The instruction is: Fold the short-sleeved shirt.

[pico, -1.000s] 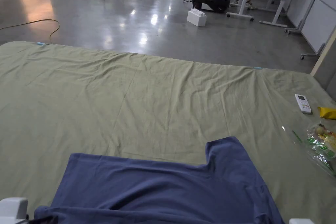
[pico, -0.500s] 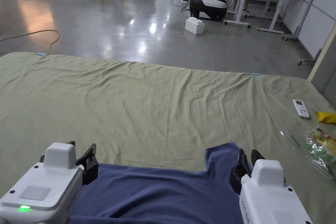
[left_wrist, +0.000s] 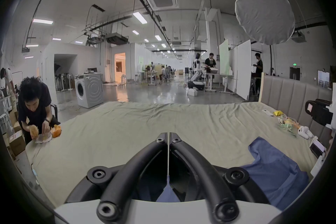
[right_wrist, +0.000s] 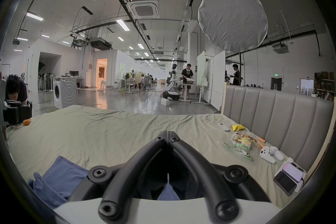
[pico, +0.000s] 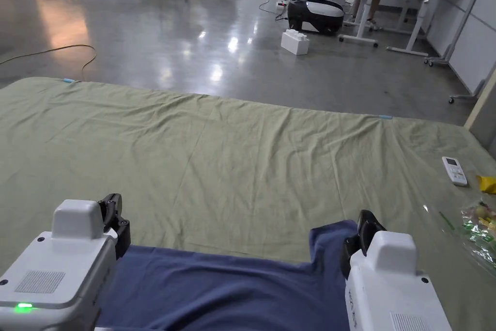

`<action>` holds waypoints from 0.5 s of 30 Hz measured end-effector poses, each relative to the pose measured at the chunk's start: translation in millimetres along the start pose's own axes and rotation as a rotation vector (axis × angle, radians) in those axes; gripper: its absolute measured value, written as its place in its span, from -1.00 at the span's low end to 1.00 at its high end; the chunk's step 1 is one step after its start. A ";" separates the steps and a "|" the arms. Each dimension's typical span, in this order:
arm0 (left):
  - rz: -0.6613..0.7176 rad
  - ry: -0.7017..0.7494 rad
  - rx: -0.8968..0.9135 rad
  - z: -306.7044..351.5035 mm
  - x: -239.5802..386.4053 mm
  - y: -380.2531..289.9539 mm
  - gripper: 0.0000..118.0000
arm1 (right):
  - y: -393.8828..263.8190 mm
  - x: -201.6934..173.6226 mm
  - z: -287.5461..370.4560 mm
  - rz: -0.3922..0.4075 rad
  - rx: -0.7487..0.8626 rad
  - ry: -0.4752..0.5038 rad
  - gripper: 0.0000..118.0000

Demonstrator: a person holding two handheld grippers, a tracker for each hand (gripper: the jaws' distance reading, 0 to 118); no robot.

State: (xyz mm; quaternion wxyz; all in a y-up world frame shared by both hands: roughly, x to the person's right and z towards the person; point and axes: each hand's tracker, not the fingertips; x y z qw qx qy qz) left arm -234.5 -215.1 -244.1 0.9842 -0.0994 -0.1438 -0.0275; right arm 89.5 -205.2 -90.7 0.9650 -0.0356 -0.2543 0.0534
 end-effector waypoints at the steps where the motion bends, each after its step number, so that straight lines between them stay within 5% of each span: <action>1: 0.014 -0.009 -0.038 -7.1 -8.0 -2.7 -0.98 | -1.0 -0.2 -1.7 -0.002 -0.007 0.003 -0.99; 13: 0.088 -0.077 -0.495 -133.2 -74.8 -51.5 -0.98 | -24.4 5.9 -21.6 0.055 -0.105 0.004 -0.99; 15: 0.065 -0.092 -0.586 -154.6 -76.7 -60.5 -0.82 | -28.4 7.9 -22.9 0.058 -0.126 0.003 -0.99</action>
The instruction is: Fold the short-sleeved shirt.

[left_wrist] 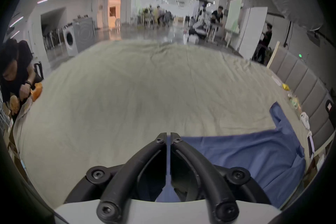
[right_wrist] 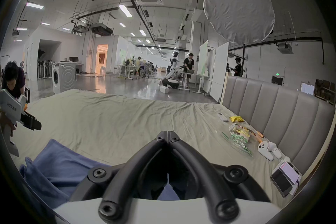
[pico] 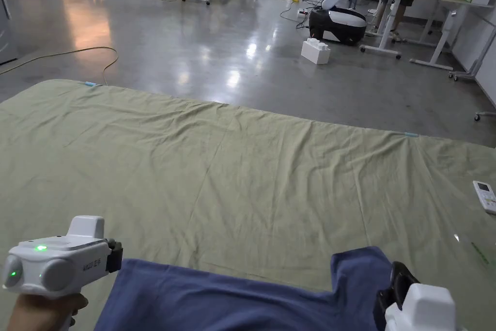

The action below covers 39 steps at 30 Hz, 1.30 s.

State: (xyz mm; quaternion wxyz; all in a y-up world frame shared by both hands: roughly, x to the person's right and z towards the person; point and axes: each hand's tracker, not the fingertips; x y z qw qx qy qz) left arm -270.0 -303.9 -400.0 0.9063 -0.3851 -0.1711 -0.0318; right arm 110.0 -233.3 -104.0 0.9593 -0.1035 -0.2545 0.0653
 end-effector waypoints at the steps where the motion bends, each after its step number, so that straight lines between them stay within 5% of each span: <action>1: -0.015 0.002 -0.051 -9.3 -0.8 1.7 -0.60 | -2.2 1.0 -1.5 0.007 -0.011 -0.003 -0.99; 4: -0.030 -0.016 -0.143 -38.5 -2.6 4.1 0.29 | -9.2 4.8 -4.7 0.017 -0.038 -0.011 -0.99; 15: -0.062 0.060 -0.244 -94.0 5.9 -0.1 0.33 | -36.3 21.8 -11.3 0.018 -0.153 -0.039 -0.99; 17: -0.091 0.078 -0.216 -92.7 11.4 -1.5 0.23 | -39.6 24.0 -12.2 0.026 -0.160 -0.044 -0.99; 22: -0.177 0.036 -0.190 -88.6 28.2 -7.0 -0.86 | -44.5 35.1 -18.5 -0.001 -0.196 -0.043 -0.99; 27: -0.147 0.023 -0.195 -82.6 24.6 -0.8 -0.91 | -45.6 60.2 -46.8 -0.017 -0.253 -0.051 -0.99; 30: -0.126 0.015 -0.152 -56.7 30.4 3.2 -0.91 | -52.0 80.9 -85.9 -0.055 -0.425 -0.006 -0.97; 32: -0.111 0.009 -0.126 -46.0 30.3 3.7 -0.91 | -60.9 93.8 -117.5 -0.071 -0.571 0.031 -0.67; 34: -0.110 0.008 -0.098 -31.8 33.9 4.4 -0.91 | -71.0 100.3 -150.0 -0.066 -0.654 0.086 -0.03; 35: -0.114 0.009 -0.094 -27.3 35.1 4.0 -0.91 | -75.4 101.3 -161.9 -0.065 -0.690 0.089 0.11; 39: -0.110 0.011 -0.048 -11.4 38.3 1.7 -0.91 | -86.2 100.0 -204.1 -0.045 -0.754 0.091 0.08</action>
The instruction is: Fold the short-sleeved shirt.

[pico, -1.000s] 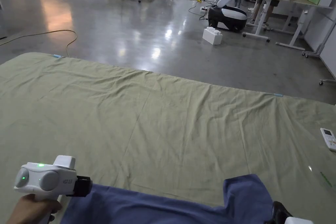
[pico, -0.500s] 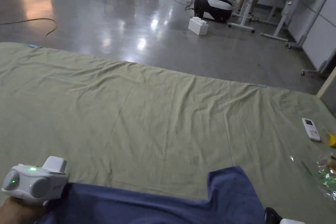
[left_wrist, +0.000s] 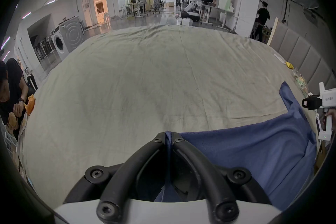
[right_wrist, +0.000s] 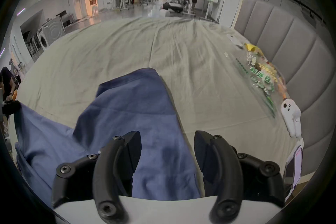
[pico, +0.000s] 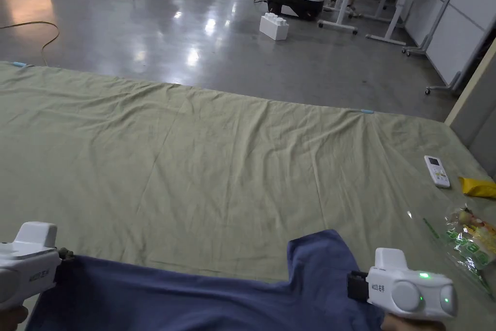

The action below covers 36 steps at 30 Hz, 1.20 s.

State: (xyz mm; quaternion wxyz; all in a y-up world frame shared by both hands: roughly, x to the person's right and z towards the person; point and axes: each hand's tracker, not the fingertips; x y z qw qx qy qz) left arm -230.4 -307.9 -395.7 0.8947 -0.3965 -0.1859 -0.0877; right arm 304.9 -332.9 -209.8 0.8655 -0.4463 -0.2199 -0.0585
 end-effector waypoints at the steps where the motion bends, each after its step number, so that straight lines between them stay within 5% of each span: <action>1: 0.000 0.006 0.003 2.3 1.5 -1.4 -0.91 | 3.3 -0.4 -8.0 -0.001 -0.011 0.009 0.10; 4: 0.009 0.018 0.002 3.2 0.9 -4.3 -0.91 | 12.3 -2.6 -32.9 0.005 -0.090 0.003 0.37; 7: 0.041 0.013 0.001 2.7 0.5 -6.8 -0.91 | 12.6 -1.9 -53.1 0.004 -0.152 -0.008 0.33; 10: 0.050 0.008 -0.007 2.2 0.5 -8.4 -0.91 | 11.0 -6.9 -51.6 0.007 -0.142 0.007 0.06; 14: 0.056 0.009 -0.007 1.7 -1.2 -11.3 -0.91 | 7.9 -10.1 -49.6 -0.016 -0.108 0.008 -0.90; 15: 0.065 0.010 -0.010 1.9 -1.7 -12.0 -0.91 | 5.7 -10.4 -50.9 -0.007 -0.105 0.018 -0.95; 36: 0.049 -0.057 0.138 98.1 -22.7 -26.4 -0.91 | -50.4 20.2 146.6 0.007 0.170 0.055 -0.97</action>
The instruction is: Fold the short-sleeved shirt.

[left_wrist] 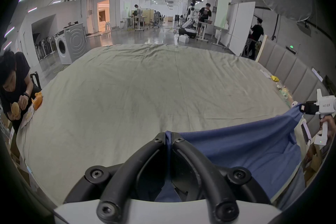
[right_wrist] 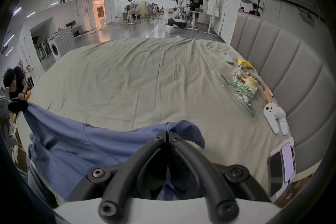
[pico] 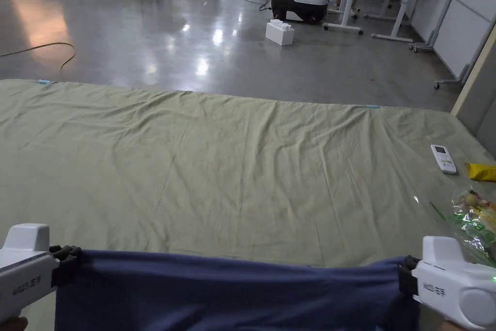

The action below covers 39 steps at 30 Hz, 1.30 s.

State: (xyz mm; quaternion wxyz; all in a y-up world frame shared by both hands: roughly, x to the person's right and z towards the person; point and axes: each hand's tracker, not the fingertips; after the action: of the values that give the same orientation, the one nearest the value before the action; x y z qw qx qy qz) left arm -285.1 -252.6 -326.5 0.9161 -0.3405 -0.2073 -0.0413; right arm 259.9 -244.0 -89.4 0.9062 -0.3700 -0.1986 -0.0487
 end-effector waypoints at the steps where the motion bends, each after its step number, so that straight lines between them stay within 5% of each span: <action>1: 0.008 -0.007 0.011 8.9 -2.3 -3.1 -0.91 | -5.6 0.6 10.1 0.004 0.001 0.001 -0.97; 16: 0.001 -0.038 -0.076 81.4 -10.9 -113.6 -0.91 | -125.5 -4.4 77.8 0.091 -0.129 -0.019 -0.97; 33: -0.042 0.024 -0.210 37.9 -19.8 -179.6 -0.89 | -196.2 -21.4 36.4 0.095 -0.213 -0.060 -0.95; 36: -0.024 0.020 -0.208 39.6 -16.7 -170.7 -0.66 | -185.0 -26.2 44.5 0.120 -0.202 -0.092 -0.54; 38: -0.018 0.008 -0.178 45.0 -12.9 -156.6 -0.25 | -171.7 -31.0 55.2 0.128 -0.137 -0.126 0.22; 39: -0.018 -0.002 -0.151 46.4 -9.9 -148.8 -0.01 | -163.6 -33.7 60.5 0.130 -0.090 -0.135 0.43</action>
State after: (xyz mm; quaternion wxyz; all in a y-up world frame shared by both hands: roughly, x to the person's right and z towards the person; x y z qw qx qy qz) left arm -342.7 -337.3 -208.6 0.8873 -0.4068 -0.2075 -0.0650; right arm 170.9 -322.2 42.9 0.8745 -0.4250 -0.2322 0.0263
